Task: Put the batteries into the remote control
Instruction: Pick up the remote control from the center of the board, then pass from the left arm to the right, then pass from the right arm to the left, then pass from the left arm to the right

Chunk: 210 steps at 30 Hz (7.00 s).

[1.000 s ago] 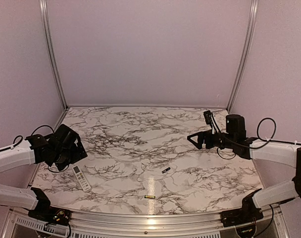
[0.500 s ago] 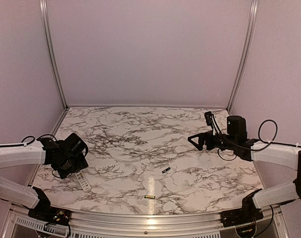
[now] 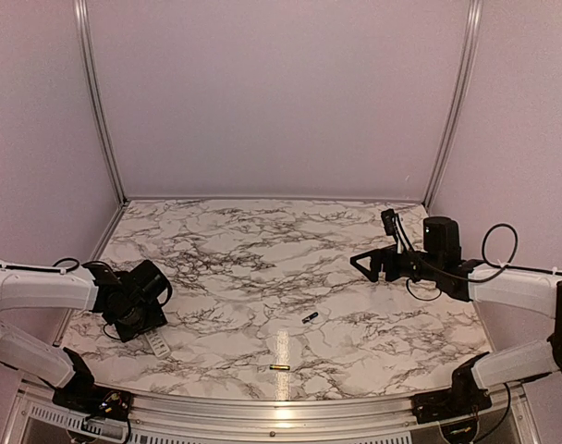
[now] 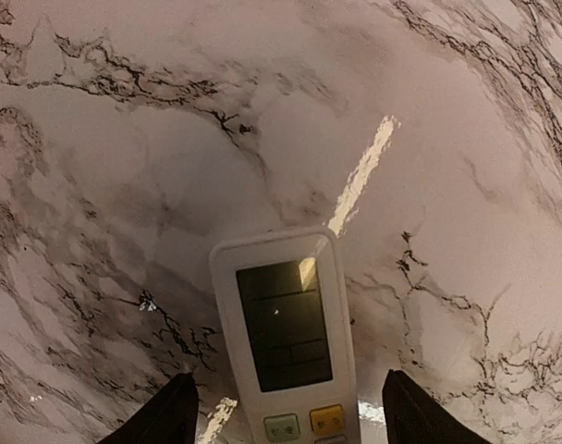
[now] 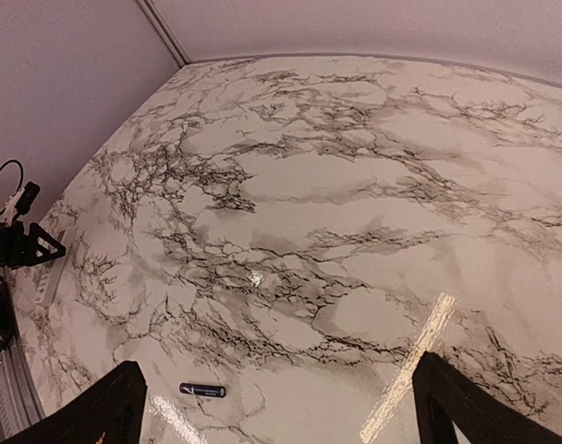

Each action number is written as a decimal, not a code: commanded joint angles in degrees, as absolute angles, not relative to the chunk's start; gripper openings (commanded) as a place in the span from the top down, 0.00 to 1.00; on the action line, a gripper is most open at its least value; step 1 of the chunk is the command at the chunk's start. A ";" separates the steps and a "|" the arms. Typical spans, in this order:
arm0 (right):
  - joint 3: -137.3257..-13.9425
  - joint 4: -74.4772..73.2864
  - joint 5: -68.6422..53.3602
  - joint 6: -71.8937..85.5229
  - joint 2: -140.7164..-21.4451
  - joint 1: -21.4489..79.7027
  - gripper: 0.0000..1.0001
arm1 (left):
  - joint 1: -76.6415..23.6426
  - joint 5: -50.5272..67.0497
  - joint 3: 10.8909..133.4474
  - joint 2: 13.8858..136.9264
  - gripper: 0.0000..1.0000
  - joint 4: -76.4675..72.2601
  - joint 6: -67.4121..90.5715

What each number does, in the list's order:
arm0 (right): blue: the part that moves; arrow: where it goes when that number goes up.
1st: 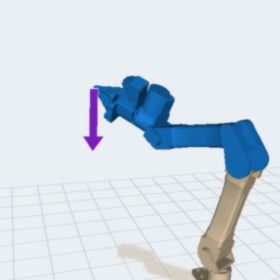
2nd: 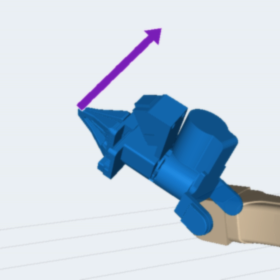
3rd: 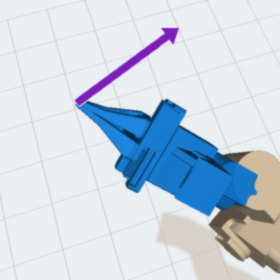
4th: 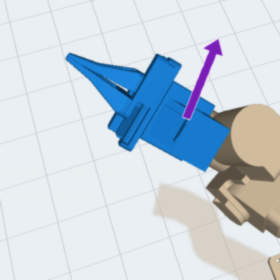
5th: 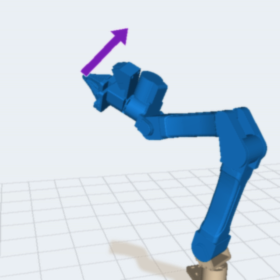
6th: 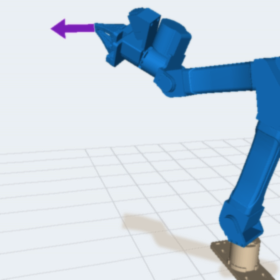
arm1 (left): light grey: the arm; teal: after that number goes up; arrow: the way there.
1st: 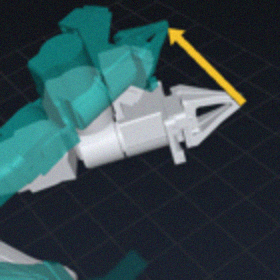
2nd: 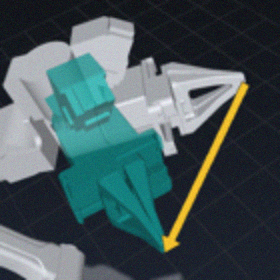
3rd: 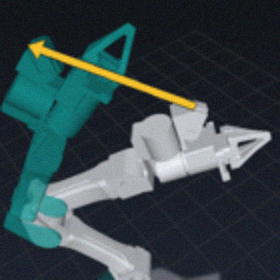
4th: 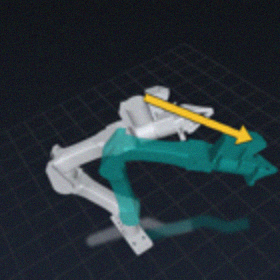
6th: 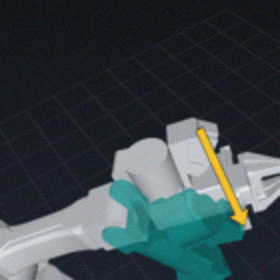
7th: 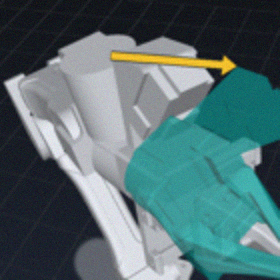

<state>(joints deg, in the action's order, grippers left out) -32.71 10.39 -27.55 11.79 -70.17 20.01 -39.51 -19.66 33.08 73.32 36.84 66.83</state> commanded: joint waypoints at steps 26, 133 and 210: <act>-36.03 9.41 -32.22 11.37 -68.85 20.70 0.03 | -46.32 4.06 41.29 70.21 0.63 12.92 36.70; -55.63 -7.13 -50.15 6.20 -72.10 48.28 1.00 | -53.79 23.08 45.26 58.39 0.04 13.51 11.60; -46.94 38.14 -44.77 44.74 -80.75 44.56 0.55 | -55.81 30.62 37.47 78.03 0.96 -43.90 44.48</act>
<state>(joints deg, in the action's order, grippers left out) -46.98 35.94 -45.80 43.24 -80.16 44.14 -55.94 30.20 37.23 77.41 -40.60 43.92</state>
